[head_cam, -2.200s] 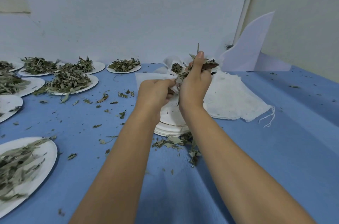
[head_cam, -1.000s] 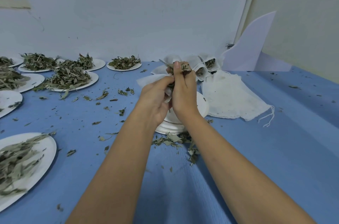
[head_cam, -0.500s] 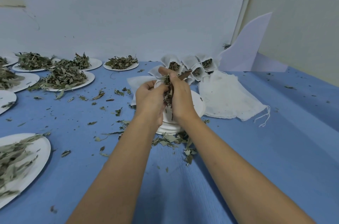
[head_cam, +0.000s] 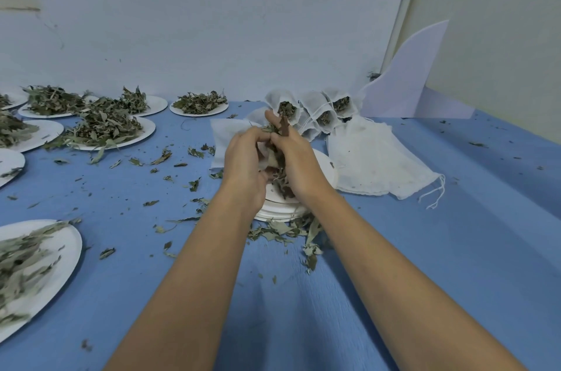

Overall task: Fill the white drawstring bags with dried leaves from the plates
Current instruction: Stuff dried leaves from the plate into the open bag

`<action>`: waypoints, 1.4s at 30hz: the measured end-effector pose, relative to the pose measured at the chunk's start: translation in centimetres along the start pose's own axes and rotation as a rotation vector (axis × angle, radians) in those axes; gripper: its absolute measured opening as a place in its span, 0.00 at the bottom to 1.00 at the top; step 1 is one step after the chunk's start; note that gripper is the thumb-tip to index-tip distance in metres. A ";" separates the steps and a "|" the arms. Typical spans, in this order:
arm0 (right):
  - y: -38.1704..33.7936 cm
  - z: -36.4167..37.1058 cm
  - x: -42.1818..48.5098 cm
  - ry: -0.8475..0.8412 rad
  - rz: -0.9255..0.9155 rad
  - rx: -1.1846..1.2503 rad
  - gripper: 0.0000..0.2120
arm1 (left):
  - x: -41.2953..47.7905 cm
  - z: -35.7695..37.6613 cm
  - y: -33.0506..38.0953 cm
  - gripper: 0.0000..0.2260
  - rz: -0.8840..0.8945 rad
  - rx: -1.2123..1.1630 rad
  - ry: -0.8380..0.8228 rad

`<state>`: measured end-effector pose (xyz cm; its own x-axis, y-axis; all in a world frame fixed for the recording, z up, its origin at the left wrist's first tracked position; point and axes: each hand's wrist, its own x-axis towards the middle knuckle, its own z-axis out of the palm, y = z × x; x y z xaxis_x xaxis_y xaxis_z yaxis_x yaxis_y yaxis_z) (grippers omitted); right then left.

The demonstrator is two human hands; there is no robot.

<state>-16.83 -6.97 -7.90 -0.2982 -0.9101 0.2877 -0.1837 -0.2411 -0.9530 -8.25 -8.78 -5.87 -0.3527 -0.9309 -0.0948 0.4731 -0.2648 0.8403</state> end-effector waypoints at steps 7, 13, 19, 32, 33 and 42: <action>-0.2 -0.3 -0.5 -0.043 0.003 -0.045 0.23 | -0.1 -0.1 -0.4 0.06 0.062 0.088 -0.033; -0.5 -0.3 -0.7 -0.017 -0.017 -0.099 0.23 | -0.1 -0.1 -0.4 0.11 0.026 0.121 -0.091; -0.8 -0.2 -1.1 -0.052 -0.045 -0.133 0.29 | 0.0 -0.5 -0.3 0.08 0.069 0.169 -0.071; -2.2 0.1 -1.0 -0.057 -0.096 0.204 0.31 | 0.7 -1.4 -0.7 0.11 0.243 0.232 0.037; -2.4 0.0 -0.8 -0.005 -0.060 0.220 0.27 | 0.6 -1.4 -0.7 0.12 0.251 0.238 0.046; -2.3 -2.3 0.0 0.158 -0.004 -0.265 0.08 | 0.5 -1.6 0.0 0.13 0.259 0.227 0.056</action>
<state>-18.58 -5.63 -5.50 -0.4349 -0.8408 0.3222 -0.4165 -0.1294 -0.8999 -7.14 -9.64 -6.80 -0.1964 -0.9740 0.1126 0.3469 0.0384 0.9371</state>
